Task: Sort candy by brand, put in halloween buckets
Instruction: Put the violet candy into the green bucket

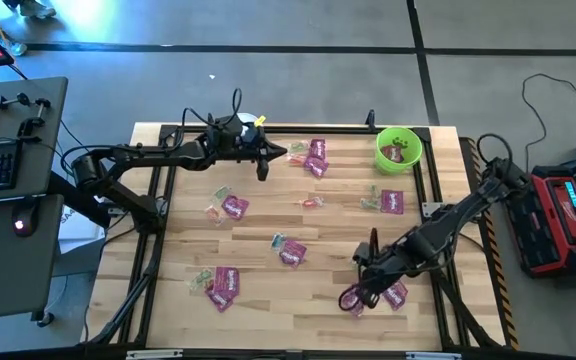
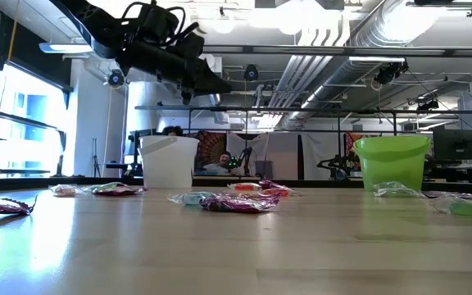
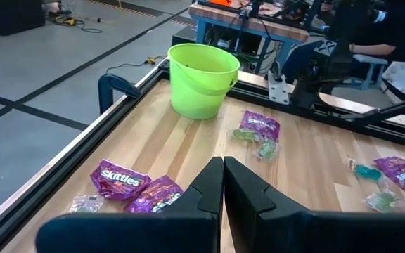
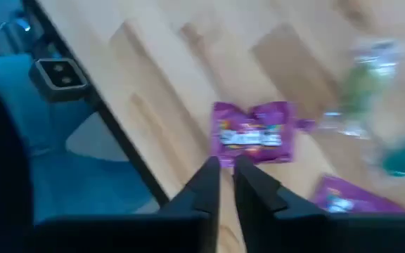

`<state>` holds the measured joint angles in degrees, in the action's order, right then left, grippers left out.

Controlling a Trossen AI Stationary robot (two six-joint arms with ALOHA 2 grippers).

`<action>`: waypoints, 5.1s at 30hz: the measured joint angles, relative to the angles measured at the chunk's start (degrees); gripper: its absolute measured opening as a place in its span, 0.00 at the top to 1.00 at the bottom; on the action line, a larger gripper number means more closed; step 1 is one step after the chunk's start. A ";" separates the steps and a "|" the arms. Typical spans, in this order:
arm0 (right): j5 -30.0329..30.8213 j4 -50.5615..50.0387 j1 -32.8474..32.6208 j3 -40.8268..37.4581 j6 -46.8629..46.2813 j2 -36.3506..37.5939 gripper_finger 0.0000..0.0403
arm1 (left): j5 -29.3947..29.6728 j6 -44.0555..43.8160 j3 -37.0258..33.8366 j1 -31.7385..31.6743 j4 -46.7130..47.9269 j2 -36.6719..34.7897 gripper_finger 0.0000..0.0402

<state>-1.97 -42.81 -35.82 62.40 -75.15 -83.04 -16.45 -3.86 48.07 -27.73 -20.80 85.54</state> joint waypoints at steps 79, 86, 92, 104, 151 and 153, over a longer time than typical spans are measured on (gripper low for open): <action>25.96 -45.87 20.02 43.71 1.40 -17.61 0.98 | -3.93 0.02 0.00 0.00 0.78 0.00 0.99; 36.85 -47.09 39.71 42.21 7.47 -11.43 1.00 | -4.00 -0.11 0.00 0.00 0.27 0.00 0.99; 40.00 -46.95 55.57 38.66 14.01 -8.70 1.00 | -3.75 -0.04 0.00 0.00 -0.52 -0.04 0.99; 28.27 -34.61 75.97 20.28 20.32 -4.83 1.00 | -2.46 0.04 0.00 -0.02 -0.48 -0.09 0.99; 18.23 -7.36 69.35 7.04 48.14 7.27 0.97 | -2.56 0.58 0.00 -0.92 4.71 -0.97 0.99; 18.67 -3.54 66.90 4.43 47.28 9.14 0.99 | -2.58 1.45 0.00 -0.92 5.50 -1.71 0.99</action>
<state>16.70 -46.36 31.08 66.83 -27.87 -73.90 -19.03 -2.41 48.07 -28.64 -15.29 83.83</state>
